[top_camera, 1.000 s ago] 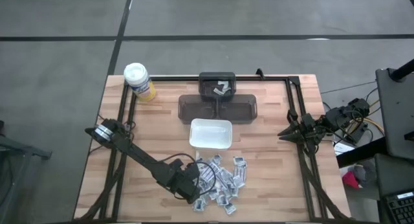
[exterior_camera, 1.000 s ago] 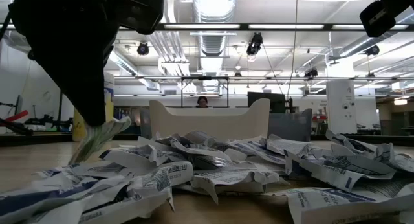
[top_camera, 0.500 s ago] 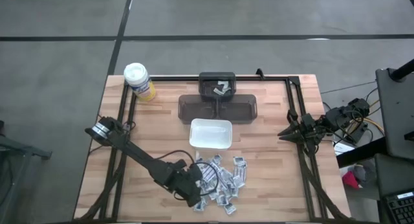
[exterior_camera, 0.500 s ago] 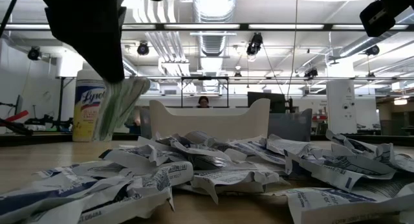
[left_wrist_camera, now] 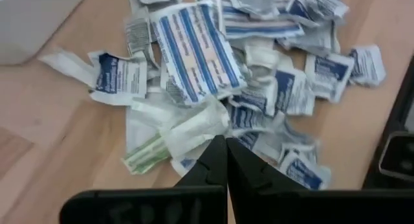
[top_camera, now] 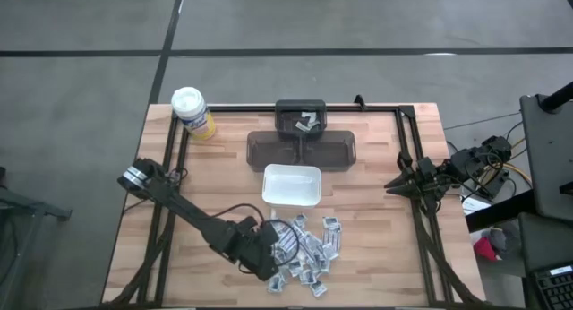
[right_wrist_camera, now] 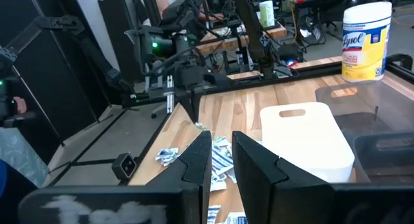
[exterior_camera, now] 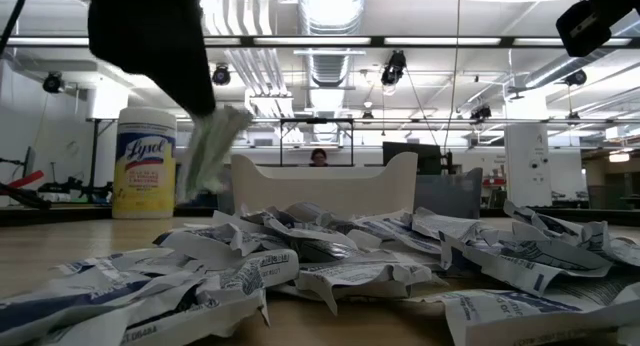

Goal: Pick & Place First Aid Supplies
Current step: Put the green bandage into the top black bin

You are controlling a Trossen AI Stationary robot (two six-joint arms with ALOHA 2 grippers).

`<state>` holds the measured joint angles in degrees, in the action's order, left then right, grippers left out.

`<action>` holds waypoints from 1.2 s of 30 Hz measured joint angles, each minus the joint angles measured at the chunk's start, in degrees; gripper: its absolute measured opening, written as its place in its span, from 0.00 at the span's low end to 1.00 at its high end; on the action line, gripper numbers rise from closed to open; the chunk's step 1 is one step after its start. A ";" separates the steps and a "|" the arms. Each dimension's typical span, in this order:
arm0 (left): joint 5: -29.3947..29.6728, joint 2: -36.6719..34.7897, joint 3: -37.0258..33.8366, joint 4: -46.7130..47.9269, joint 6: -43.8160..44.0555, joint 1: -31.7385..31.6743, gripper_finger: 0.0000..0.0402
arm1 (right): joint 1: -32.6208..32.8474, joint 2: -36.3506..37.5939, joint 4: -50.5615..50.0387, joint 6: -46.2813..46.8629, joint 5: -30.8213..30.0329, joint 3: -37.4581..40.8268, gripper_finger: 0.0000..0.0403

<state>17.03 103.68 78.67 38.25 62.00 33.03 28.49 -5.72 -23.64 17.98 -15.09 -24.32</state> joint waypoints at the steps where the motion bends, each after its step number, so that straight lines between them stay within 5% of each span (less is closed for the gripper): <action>1: 0.08 0.00 -0.99 -1.98 0.53 -0.04 0.00 | 0.00 0.00 0.02 0.00 0.00 0.00 0.15; 6: 1.35 -1.57 -8.69 -18.28 1.81 0.08 0.00 | -0.02 0.00 0.02 0.00 0.00 0.00 0.15; 12: 0.86 -4.99 -17.58 -24.90 9.86 0.18 0.00 | -0.02 0.00 0.02 1.18 0.02 0.00 0.15; 22: 3.83 -16.62 -20.03 -18.17 9.95 0.25 0.00 | -0.02 0.00 0.02 1.43 0.03 0.00 0.15; 36: 25.78 -27.56 -20.12 -16.78 1.93 -0.39 0.00 | -0.02 0.00 0.04 1.33 -0.01 0.00 0.15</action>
<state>42.81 76.12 58.54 21.47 63.93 32.64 28.47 -5.72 -23.60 19.31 -15.10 -24.32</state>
